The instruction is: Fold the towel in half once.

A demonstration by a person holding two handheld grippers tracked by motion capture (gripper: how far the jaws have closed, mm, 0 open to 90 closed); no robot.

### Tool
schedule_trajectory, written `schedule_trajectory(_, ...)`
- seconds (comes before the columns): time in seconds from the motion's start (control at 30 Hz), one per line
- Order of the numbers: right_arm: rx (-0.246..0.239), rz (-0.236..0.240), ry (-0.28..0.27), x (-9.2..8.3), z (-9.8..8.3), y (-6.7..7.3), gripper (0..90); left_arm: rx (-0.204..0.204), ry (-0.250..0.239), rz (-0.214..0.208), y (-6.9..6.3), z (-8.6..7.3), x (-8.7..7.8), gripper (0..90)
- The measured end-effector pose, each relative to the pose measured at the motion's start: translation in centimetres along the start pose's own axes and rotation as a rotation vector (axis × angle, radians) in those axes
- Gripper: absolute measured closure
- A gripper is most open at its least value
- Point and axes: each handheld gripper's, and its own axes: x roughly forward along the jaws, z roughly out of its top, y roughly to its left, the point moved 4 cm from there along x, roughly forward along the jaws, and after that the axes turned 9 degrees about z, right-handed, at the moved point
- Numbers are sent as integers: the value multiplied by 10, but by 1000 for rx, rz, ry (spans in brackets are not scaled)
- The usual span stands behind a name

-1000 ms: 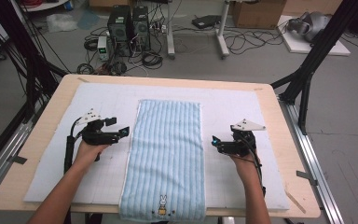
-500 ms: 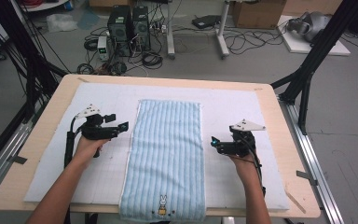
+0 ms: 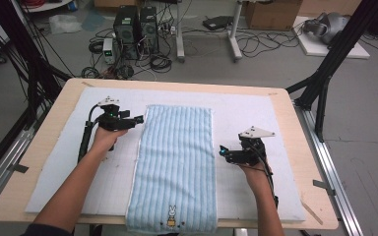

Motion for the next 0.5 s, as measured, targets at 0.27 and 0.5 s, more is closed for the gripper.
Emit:
schedule_trajectory(0.27,5,-2,-7,-1,0,-2,117,23,72,49,-1,-2,30,289)
schedule_trajectory(0.5,16,5,-5,-1,0,-2,117,64,101,71,-10,-8,45,419)
